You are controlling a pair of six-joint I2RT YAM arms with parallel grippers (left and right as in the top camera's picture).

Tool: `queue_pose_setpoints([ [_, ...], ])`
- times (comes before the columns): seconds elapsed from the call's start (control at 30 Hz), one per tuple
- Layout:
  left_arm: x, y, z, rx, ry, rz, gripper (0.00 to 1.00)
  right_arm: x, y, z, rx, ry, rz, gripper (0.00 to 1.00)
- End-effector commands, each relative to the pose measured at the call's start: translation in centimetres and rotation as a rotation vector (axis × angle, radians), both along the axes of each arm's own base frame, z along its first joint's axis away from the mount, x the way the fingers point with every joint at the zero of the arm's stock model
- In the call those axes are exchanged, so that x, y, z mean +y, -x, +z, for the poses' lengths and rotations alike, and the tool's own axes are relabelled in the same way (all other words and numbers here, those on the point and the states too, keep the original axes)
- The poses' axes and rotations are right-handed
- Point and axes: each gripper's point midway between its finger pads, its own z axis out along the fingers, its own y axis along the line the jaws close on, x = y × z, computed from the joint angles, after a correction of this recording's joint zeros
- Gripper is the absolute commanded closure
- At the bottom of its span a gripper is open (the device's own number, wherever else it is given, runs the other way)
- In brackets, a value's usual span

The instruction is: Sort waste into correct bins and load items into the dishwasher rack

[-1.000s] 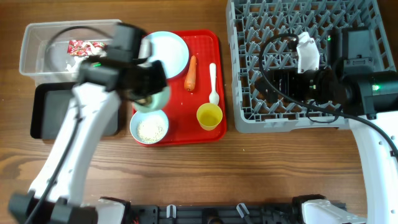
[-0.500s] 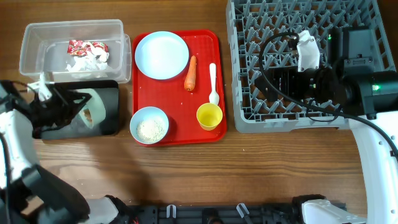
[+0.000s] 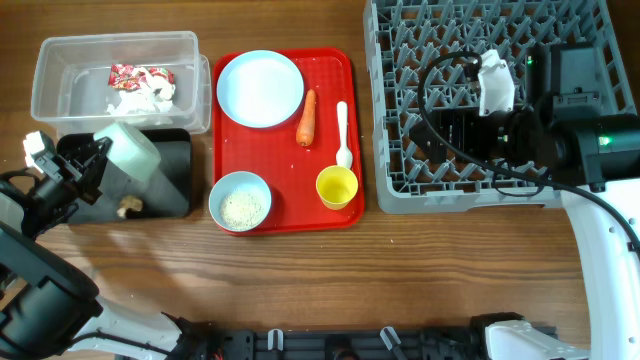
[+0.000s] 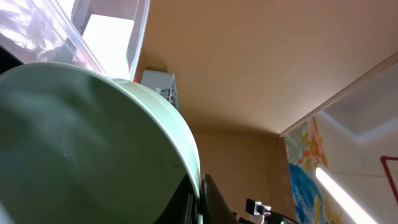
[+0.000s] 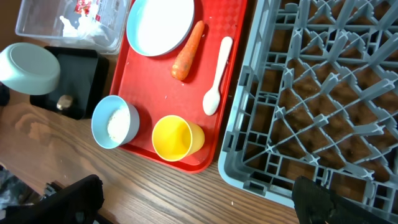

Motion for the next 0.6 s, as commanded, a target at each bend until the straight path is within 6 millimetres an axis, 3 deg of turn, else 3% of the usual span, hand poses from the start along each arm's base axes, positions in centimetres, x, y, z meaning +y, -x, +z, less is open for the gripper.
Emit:
queue_pose_setpoints([
  [0.0, -1.1, 0.1, 1.1, -0.031, 0.020, -0.016, 0.96, 0.1, -0.3, 0.6, -0.012, -0.009, -0.007, 0.00],
  [0.1, -5.1, 0.1, 4.3, -0.108, -0.059, -0.113, 0.96, 0.2, -0.5, 0.7, -0.023, -0.011, -0.007, 0.00],
  [0.2, -10.7, 0.5, 9.9, -0.265, -0.190, -0.259, 0.96, 0.2, -0.5, 0.7, -0.025, -0.010, -0.007, 0.00],
  [0.23, -13.9, -0.3, 13.5, -0.328, -0.290, -0.356, 0.96, 0.2, -0.5, 0.7, -0.026, -0.010, -0.007, 0.00],
  [0.33, -15.0, -5.0, 11.9, -0.113, -0.507, -0.247, 0.96, 0.2, -0.5, 0.7, -0.025, -0.010, -0.007, 0.00],
  [0.4, -17.9, -7.5, 12.0, -0.149, -0.619, -0.214, 0.96, 0.2, -0.4, 0.7, -0.021, -0.010, -0.007, 0.00],
  [0.5, -23.3, -9.2, 10.0, -0.181, -0.879, -0.201, 0.96, 0.1, -0.1, 0.5, -0.005, -0.008, -0.007, 0.00],
  [0.57, -26.2, -9.1, 6.4, -0.110, -1.099, -0.199, 0.96, 0.1, -0.1, 0.5, -0.005, -0.008, -0.007, 0.00],
])
